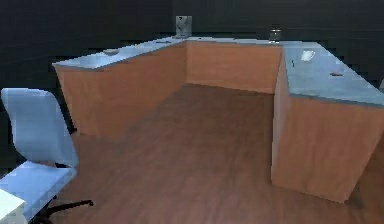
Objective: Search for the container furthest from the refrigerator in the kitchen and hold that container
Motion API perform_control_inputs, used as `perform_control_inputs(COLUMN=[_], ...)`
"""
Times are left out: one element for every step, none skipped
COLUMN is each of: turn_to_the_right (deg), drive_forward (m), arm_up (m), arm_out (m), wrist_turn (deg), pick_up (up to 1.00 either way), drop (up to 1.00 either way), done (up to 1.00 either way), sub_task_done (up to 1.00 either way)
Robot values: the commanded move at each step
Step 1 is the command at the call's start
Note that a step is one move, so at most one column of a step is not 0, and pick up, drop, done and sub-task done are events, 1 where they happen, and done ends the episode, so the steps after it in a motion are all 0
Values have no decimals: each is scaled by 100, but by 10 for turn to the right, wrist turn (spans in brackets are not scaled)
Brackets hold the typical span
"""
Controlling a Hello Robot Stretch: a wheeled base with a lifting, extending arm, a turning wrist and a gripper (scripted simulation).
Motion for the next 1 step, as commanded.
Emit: perform_control_inputs(turn_to_the_right=[30], drive_forward=[0], arm_up=[0], arm_out=[0], wrist_turn=[0], pick_up=[0], drop=[0], done=[0], sub_task_done=[0])
